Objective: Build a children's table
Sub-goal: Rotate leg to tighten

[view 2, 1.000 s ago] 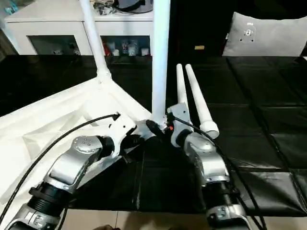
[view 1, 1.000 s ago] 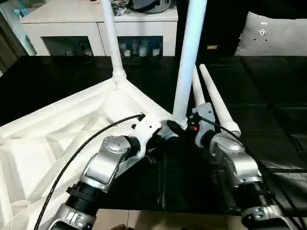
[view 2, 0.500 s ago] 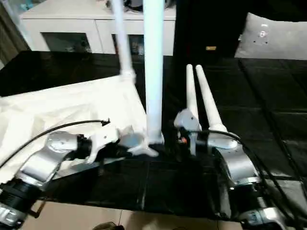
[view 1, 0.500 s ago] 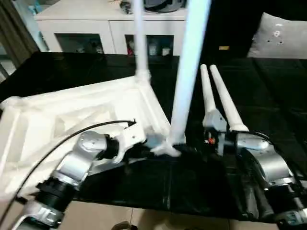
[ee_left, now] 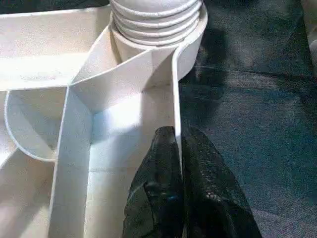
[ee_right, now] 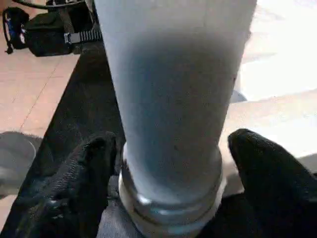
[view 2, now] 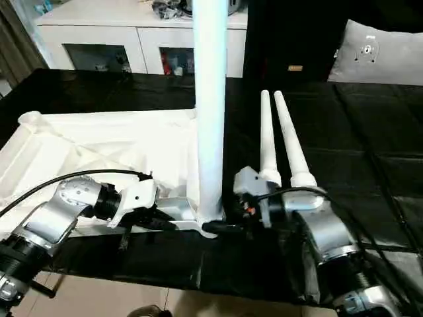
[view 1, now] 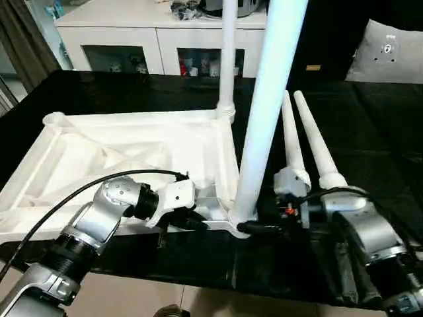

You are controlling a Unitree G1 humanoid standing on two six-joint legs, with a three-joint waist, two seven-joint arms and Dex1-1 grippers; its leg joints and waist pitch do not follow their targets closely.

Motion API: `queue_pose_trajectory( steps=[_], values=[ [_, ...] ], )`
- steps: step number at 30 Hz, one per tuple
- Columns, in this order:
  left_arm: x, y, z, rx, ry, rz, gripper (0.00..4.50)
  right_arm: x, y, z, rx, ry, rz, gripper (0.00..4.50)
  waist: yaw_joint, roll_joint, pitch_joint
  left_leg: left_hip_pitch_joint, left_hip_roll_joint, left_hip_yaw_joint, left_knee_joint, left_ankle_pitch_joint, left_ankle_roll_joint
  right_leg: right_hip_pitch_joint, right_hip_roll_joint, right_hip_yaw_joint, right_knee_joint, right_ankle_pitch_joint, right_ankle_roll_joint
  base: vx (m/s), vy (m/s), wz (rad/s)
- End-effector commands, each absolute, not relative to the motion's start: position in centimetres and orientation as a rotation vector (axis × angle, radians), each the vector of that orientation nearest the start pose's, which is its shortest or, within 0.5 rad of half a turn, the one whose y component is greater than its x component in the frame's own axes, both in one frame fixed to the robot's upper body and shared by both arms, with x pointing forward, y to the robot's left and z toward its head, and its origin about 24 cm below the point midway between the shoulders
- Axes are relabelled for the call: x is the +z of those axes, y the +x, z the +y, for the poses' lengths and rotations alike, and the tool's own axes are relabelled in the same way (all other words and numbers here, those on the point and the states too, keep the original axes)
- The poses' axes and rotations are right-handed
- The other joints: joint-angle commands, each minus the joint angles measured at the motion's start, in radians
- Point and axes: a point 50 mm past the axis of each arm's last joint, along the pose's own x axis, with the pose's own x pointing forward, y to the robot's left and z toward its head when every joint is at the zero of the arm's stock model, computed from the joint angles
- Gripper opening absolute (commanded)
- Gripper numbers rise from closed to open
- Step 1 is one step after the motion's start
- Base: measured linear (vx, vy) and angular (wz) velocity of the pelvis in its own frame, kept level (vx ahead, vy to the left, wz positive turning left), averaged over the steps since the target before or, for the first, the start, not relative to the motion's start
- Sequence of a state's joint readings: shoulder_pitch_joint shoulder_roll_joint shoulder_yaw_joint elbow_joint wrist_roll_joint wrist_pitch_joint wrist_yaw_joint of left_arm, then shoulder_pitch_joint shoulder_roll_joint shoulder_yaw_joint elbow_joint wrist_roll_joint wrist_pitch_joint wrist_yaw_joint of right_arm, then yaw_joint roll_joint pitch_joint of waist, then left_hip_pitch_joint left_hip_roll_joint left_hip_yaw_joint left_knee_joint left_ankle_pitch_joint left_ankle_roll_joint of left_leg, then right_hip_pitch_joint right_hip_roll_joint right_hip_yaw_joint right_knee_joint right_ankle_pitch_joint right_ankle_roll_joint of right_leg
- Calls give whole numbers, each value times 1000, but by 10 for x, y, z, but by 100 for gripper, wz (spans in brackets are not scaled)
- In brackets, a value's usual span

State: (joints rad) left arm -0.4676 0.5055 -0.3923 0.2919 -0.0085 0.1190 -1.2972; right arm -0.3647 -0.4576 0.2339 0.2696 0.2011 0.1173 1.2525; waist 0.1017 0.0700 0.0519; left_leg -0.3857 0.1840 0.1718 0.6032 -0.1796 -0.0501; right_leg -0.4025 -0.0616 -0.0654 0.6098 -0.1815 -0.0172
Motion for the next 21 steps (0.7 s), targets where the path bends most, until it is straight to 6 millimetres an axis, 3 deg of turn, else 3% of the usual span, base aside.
queue_pose_trajectory(
  steps=[1,8,15,20,21],
  values=[
    [66,285,131,-1558,578,402,0,61,277,-146,1419,-235,273,335,-3,-7,-70,17,46,-15,-68,-206,58,47,-78,46,-76,-240,-209,0,0,0],
    [65,286,131,-1568,579,398,0,60,274,-142,1448,-204,290,278,-1,-7,-70,18,47,-15,-69,-211,54,48,-79,46,-77,-260,-201,0,0,0],
    [64,285,132,-1552,546,395,0,57,271,-139,1442,-159,300,257,1,-5,-70,18,47,-15,-69,-209,53,48,-78,46,-76,-245,-207,0,0,0],
    [69,284,117,-1417,388,380,0,48,277,-124,1254,-13,344,252,-9,-5,-67,19,48,-16,-73,-227,37,47,-78,46,-76,-273,-211,0,0,0],
    [70,285,109,-1353,342,380,0,42,282,-118,1168,14,364,247,-8,1,-66,21,47,-19,-74,-233,29,46,-79,44,-76,-291,-208,0,0,0]
  ],
)
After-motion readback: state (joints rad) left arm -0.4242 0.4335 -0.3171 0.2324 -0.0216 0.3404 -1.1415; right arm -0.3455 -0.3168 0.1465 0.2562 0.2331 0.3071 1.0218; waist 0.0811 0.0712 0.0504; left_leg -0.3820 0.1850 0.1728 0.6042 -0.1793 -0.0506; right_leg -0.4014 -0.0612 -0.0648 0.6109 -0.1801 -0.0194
